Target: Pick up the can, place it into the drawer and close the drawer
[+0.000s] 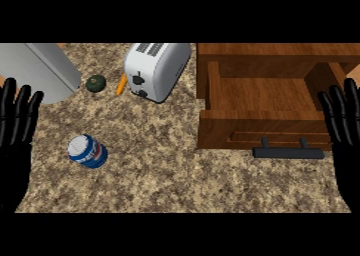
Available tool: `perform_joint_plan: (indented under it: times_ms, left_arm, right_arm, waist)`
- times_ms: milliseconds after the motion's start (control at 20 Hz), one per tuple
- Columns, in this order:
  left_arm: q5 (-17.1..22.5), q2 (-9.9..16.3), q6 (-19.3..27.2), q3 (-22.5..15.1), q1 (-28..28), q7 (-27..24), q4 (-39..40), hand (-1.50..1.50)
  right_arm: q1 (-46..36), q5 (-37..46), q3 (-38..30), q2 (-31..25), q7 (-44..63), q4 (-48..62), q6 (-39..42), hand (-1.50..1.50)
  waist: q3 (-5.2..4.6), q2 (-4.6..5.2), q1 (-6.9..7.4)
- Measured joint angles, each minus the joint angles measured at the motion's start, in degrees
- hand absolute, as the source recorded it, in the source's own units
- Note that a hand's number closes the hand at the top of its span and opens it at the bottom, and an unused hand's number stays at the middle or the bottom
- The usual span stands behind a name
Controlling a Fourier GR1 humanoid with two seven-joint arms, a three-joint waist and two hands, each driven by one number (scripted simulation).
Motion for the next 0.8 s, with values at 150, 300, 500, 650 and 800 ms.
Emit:
perform_joint_plan:
  times_ms: [150, 300, 500, 650, 800]
  left_arm:
    - [-0.34, 0.1, 0.05, 0.3, -0.85, 0.53, -0.87, -1.5]
    - [-1.15, -0.55, -0.42, -0.49, -0.49, -1.71, -0.2, -1.5]
    - [-3.05, -0.19, 1.84, 0.18, 2.18, 7.31, 2.63, -1.5]
    - [-4.89, -0.36, 3.55, -0.53, 1.69, 13.82, 2.17, -1.5]
    - [-6.28, -0.71, 4.28, -1.65, 3.24, 18.67, -1.31, -1.5]
  right_arm:
    - [0.3, 0.9, -0.14, 0.37, -1.85, 0.51, 0.13, -1.5]
    - [-0.17, 2.71, -0.93, 0.27, -1.41, -0.38, -0.95, -1.5]
    - [3.5, 2.77, -2.28, -0.03, 4.44, 2.18, -2.02, -1.5]
    - [4.52, 3.11, -2.56, -0.21, 8.63, 1.3, -2.77, -1.5]
    - [6.46, 2.39, -3.74, -0.57, 9.95, 0.36, -2.16, -1.5]
  waist:
    - [-0.4, 0.92, -0.63]
    - [-0.62, 1.35, -0.96]
    - [-0.67, 1.79, -1.34]
    - [-0.7, 1.77, -1.4]
    - [-0.74, 1.72, -1.32]
